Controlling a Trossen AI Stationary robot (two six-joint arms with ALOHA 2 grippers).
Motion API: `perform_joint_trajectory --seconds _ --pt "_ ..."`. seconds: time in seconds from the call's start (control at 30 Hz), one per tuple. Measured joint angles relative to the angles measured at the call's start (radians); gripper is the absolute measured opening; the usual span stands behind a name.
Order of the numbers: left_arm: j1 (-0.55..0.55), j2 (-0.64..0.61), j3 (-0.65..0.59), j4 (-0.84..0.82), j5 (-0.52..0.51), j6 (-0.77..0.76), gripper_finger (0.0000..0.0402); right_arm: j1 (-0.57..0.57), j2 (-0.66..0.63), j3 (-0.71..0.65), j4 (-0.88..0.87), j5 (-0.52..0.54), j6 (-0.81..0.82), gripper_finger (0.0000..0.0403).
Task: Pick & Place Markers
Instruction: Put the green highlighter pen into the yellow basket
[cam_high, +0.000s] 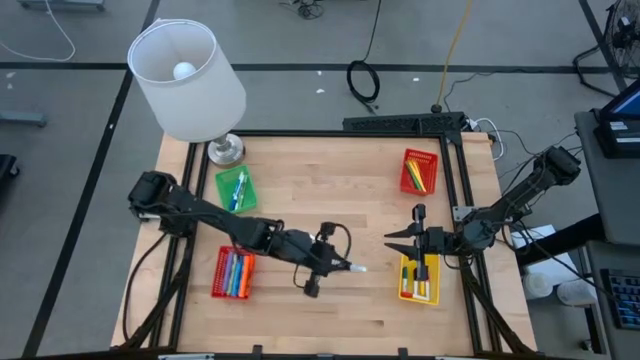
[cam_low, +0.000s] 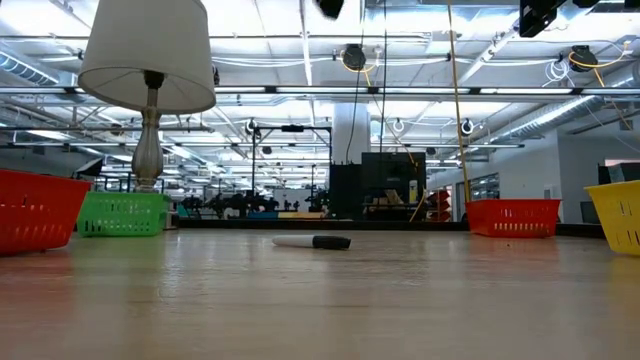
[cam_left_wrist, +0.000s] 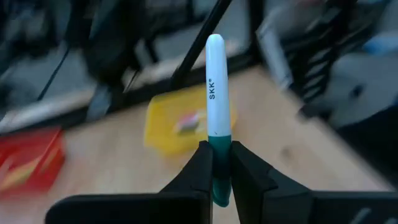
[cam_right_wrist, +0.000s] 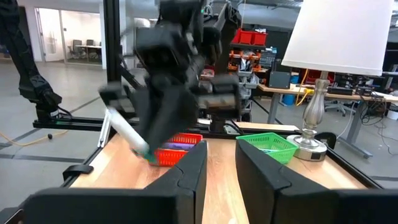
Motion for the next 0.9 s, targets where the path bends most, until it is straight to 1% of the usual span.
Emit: perform_joint_trajectory --seconds 0.1,0.2,0.57,0.67,0.73,0.83,0.9 --pt "0.004 0.0 0.001 0.09 0.1 0.017 0.0031 0.0 0.0 0.0 0.0 0.0 -0.001 0.0075" --pt "0.01 0.0 0.001 0.134 0.148 0.021 0.0031 0.0 0.0 0.0 -0.005 0.0 0.0 0.0075" --pt "0.011 0.0 0.001 0.131 0.17 0.028 0.003 0.0 0.0 0.0 -0.003 0.0 0.0 0.0075" --pt "0.026 0.0 0.001 0.134 0.183 0.029 0.003 0.0 0.0 0.0 -0.004 0.0 -0.008 0.0075" --pt "0.044 -0.001 -0.016 0.176 0.187 0.021 0.003 0.0 0.0 0.0 -0.003 0.0 -0.007 0.0075" --pt "0.075 -0.001 -0.065 0.289 0.253 -0.027 0.003 0.0 0.0 0.0 -0.003 0.0 0.0 0.0075" --pt "0.088 -0.001 -0.09 0.348 0.265 -0.059 0.003 0.0 0.0 0.0 -0.003 0.0 0.0 0.0075"
